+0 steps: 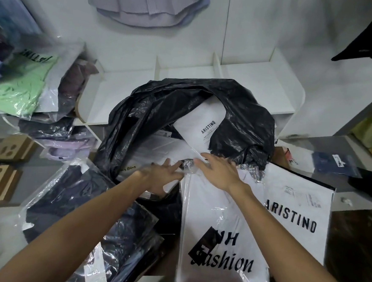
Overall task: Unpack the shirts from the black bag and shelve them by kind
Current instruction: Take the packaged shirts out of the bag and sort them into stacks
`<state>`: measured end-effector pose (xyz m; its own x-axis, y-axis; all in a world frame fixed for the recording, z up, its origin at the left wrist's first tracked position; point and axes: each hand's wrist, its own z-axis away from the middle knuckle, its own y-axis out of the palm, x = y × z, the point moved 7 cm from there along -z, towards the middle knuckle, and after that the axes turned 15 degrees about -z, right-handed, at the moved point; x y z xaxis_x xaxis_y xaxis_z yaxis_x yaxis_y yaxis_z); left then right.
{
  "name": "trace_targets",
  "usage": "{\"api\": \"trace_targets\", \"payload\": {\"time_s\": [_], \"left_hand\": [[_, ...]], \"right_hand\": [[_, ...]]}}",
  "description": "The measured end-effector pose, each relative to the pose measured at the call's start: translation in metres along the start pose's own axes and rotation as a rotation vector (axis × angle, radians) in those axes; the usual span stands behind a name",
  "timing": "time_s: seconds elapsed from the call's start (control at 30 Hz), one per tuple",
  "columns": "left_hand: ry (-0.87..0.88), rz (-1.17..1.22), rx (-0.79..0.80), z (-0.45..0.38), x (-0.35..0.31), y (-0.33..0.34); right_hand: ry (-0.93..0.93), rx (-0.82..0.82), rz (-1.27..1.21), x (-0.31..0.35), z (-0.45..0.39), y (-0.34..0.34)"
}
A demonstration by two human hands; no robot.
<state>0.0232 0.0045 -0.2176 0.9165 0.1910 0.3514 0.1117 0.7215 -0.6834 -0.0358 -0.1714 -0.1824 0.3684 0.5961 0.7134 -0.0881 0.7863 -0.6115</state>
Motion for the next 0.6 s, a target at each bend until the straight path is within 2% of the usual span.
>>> {"api": "trace_targets", "payload": {"time_s": [0.1,0.17,0.4,0.6], "left_hand": [[0.028,0.098,0.006,0.007,0.006,0.002],[-0.023,0.263,-0.086,0.015,0.021,0.0],[-0.551,0.752,-0.462,0.044,0.076,-0.022],[-0.694,0.986,-0.634,0.077,0.095,-0.058]], "right_hand": [[0.022,0.063,0.009,0.002,-0.004,0.004],[0.003,0.053,0.006,0.003,-0.003,0.005],[-0.013,0.006,-0.118,0.005,0.003,0.001],[-0.048,-0.117,-0.641,0.018,0.012,-0.01]]}}
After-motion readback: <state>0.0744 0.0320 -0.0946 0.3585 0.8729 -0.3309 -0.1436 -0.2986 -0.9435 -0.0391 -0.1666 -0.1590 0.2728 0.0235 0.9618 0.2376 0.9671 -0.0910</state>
